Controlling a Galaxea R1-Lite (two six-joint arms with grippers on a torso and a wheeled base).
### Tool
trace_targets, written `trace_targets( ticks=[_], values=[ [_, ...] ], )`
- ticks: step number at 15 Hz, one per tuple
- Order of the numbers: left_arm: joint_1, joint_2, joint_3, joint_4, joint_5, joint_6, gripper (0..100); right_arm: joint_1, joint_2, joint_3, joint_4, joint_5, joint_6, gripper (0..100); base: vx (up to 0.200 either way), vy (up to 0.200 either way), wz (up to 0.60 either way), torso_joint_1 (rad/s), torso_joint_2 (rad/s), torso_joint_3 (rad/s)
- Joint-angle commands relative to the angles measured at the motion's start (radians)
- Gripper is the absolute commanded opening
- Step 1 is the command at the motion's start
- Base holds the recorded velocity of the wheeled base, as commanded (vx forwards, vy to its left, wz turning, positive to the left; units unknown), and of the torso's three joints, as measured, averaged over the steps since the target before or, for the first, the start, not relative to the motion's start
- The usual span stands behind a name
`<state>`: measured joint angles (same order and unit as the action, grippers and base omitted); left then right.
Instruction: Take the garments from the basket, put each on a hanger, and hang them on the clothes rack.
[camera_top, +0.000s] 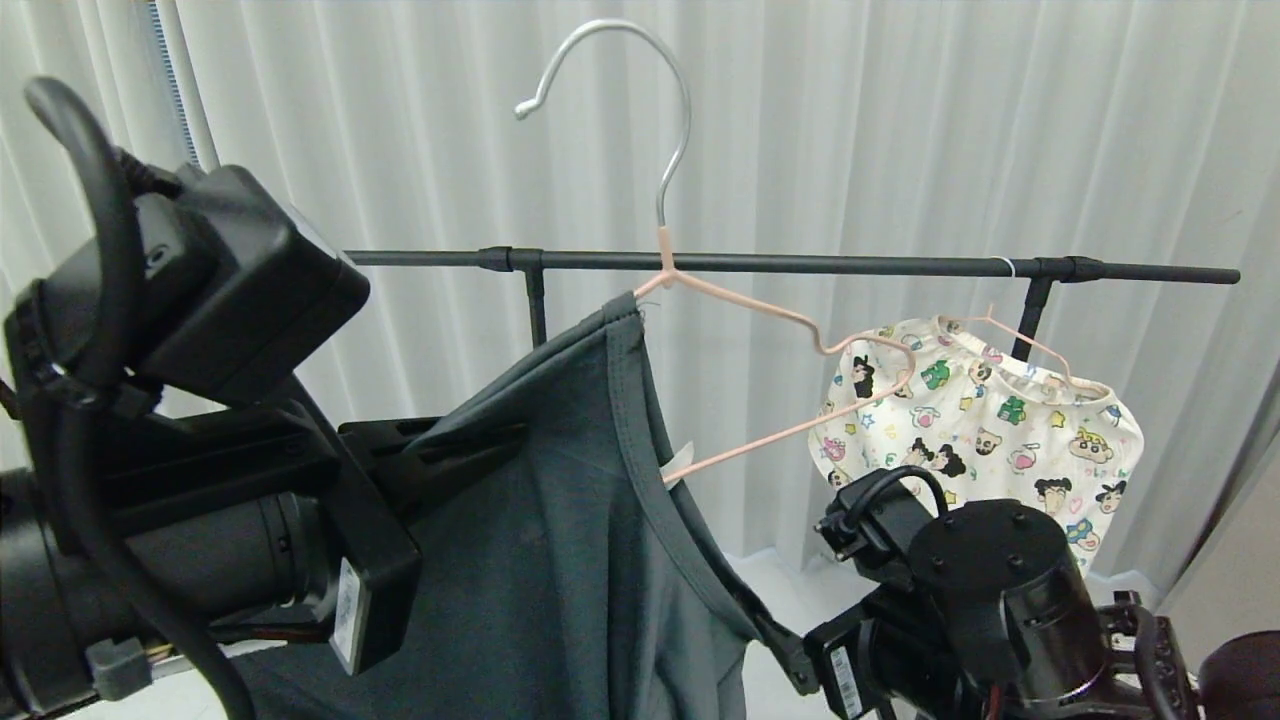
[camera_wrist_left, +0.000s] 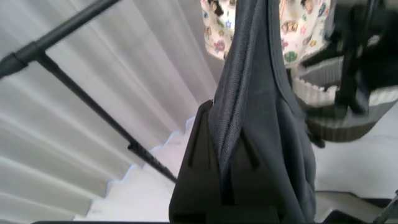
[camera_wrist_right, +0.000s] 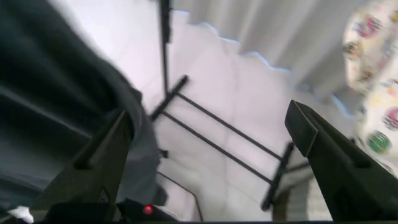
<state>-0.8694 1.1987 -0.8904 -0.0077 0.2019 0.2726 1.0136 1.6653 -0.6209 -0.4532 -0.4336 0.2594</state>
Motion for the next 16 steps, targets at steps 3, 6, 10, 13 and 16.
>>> trace_targets(
  ticks=[3,6,10,13,16],
  values=[
    [0.032,-0.08,0.176,0.0,-0.002,0.002,0,-0.242,-0.128,0.062,0.01,-0.017,-0.095,100,0.0,0.0,0.0,0.0,0.0,0.0],
    [0.032,-0.123,0.254,0.0,-0.015,0.008,0,-0.354,-0.171,0.058,0.005,0.009,-0.166,100,0.0,0.0,0.0,0.0,0.0,0.0],
    [0.033,-0.131,0.323,0.002,-0.012,0.01,0,-0.363,-0.239,0.055,0.007,0.044,-0.189,100,0.0,0.0,0.0,0.0,0.0,0.0],
    [0.035,-0.12,0.381,0.0,-0.007,0.01,0,-0.362,-0.308,0.055,0.013,0.099,-0.244,100,0.0,0.0,0.0,0.0,0.0,0.0],
    [0.038,-0.111,0.347,-0.008,-0.009,0.0,0,-0.32,-0.318,0.069,0.013,0.116,-0.247,100,0.0,0.0,0.0,0.0,0.0,0.0]
  ],
)
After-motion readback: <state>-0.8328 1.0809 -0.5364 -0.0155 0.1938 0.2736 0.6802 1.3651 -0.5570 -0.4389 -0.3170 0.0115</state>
